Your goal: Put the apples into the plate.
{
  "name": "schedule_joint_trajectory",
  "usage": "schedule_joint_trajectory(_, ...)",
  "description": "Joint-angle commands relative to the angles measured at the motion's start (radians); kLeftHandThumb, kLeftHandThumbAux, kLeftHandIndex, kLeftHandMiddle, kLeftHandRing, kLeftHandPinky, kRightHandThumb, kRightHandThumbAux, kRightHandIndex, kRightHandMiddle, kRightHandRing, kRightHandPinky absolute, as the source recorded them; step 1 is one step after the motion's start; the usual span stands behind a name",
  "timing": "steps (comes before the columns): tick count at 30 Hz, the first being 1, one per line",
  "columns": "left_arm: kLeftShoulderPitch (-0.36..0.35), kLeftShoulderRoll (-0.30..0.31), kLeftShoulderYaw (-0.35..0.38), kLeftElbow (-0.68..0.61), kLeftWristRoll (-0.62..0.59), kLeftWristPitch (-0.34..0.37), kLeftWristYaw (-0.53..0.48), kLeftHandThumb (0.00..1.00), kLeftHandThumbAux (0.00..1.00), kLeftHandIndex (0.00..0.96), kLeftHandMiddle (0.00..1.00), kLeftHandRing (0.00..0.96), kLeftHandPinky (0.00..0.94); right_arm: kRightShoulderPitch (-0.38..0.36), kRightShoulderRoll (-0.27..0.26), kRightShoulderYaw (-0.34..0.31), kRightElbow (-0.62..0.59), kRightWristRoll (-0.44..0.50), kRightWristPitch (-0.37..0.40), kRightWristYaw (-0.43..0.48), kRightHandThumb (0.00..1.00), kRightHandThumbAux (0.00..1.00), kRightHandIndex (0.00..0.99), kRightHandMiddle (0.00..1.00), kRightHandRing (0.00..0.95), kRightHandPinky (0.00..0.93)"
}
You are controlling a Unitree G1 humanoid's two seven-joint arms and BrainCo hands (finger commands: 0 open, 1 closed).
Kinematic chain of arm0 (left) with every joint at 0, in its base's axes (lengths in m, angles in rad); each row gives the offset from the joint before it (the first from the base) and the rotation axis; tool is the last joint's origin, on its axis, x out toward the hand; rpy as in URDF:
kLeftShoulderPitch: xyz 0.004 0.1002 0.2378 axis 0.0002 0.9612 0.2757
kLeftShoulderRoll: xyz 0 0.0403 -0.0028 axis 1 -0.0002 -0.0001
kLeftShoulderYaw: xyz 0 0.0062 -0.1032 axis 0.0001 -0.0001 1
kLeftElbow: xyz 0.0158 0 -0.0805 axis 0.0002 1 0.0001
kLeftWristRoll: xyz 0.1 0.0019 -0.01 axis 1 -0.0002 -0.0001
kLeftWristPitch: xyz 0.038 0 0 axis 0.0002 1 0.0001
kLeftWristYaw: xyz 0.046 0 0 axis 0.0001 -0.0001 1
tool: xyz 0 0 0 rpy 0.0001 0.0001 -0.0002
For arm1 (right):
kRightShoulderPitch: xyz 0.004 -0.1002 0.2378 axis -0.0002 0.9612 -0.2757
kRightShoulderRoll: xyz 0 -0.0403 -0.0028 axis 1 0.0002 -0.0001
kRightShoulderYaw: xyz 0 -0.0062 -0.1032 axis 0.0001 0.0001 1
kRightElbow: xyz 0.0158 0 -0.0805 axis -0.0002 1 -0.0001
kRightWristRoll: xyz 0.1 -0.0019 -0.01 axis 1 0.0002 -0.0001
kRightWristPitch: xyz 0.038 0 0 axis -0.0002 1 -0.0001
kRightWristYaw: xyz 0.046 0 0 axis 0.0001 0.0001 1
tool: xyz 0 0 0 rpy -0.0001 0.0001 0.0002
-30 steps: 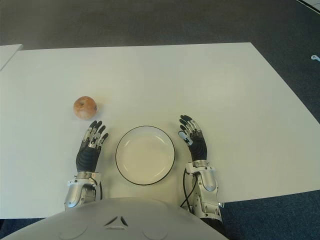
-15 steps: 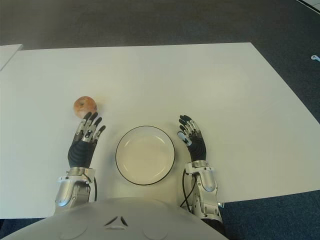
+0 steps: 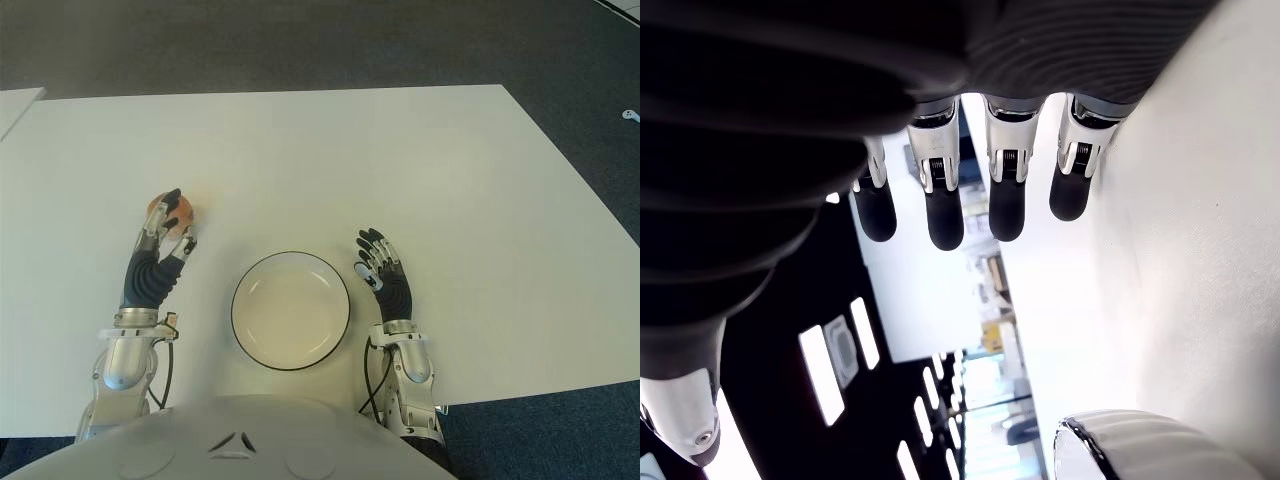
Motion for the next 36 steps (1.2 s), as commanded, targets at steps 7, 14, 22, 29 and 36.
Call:
schedule_joint_trajectory(7,-0.359,0.387,0.025,0.143,0.541,0.118,-0.203,0.312,0.298,0.002,0.0,0.0,0.0,0.015,-0.001,0.01,0.082,-0.028,0.05,-0.012,0.231,0.641,0.128,0.186,0.134,0.105)
schedule_joint_trajectory(14,-0.514,0.522,-0.012,0.256,0.594,0.079,-0.28,0.283,0.241,0.0,0.0,0.0,0.0,0.015,-0.004,0.01,0.082,-0.03,0.043,-0.009,0.216,0.636,0.141,0.182,0.136,0.132)
schedule_joint_trajectory(22,-0.61,0.604,-0.094,0.422,0.614,0.014,-0.259,0.265,0.233,0.0,0.0,0.0,0.0,0.02,-0.008,0.001,0.079,-0.031,0.043,-0.012,0.219,0.64,0.144,0.187,0.15,0.149)
schedule_joint_trajectory(29,-0.678,0.637,-0.169,0.554,0.629,-0.036,-0.233,0.263,0.235,0.0,0.0,0.0,0.0,0.023,-0.013,-0.004,0.078,-0.033,0.041,-0.013,0.225,0.641,0.161,0.198,0.152,0.123)
schedule_joint_trajectory(36,-0.72,0.677,-0.214,0.644,0.651,-0.067,-0.209,0.254,0.225,0.0,0.0,0.0,0.0,0.026,-0.018,-0.009,0.082,-0.026,0.036,-0.007,0.222,0.636,0.178,0.197,0.158,0.17)
